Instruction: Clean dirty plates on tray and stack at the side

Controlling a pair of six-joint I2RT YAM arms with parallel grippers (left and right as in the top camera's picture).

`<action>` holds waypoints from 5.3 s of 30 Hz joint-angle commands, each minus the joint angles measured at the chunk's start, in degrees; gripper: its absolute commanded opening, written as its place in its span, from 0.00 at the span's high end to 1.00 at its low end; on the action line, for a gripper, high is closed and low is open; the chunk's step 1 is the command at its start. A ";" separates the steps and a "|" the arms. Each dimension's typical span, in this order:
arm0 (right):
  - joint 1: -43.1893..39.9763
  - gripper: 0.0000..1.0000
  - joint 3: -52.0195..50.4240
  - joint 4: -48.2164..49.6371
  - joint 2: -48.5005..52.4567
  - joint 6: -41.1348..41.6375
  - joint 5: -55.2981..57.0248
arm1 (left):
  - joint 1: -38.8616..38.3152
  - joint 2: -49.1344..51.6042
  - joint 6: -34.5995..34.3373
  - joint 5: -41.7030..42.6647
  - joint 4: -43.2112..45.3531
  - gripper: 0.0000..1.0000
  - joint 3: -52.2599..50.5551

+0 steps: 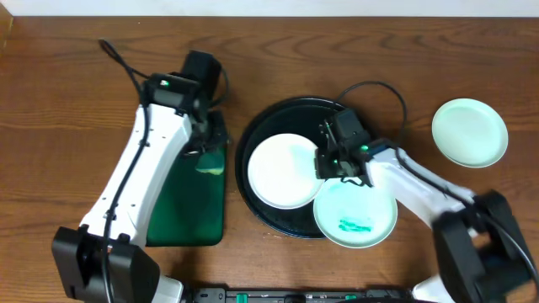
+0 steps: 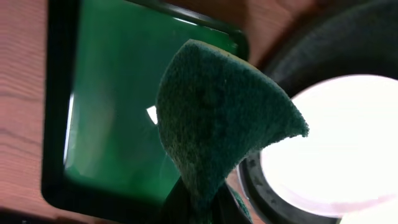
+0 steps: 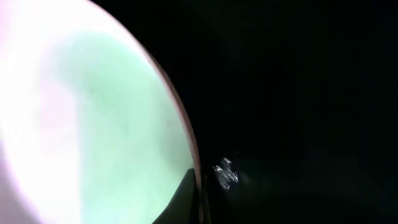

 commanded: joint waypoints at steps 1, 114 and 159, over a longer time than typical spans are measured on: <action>-0.04 0.99 0.92 -1.75 -8.09 -5.68 8.83 | 1.64 0.22 1.77 -0.90 -0.87 0.93 -0.72; -62.69 0.98 9.25 -6.45 2.56 9.64 -6.95 | 2.03 0.24 3.04 -0.85 1.53 0.93 -4.94; -64.76 0.57 9.99 -4.11 3.80 8.41 -4.70 | 2.03 0.24 3.72 0.00 1.31 0.93 -4.94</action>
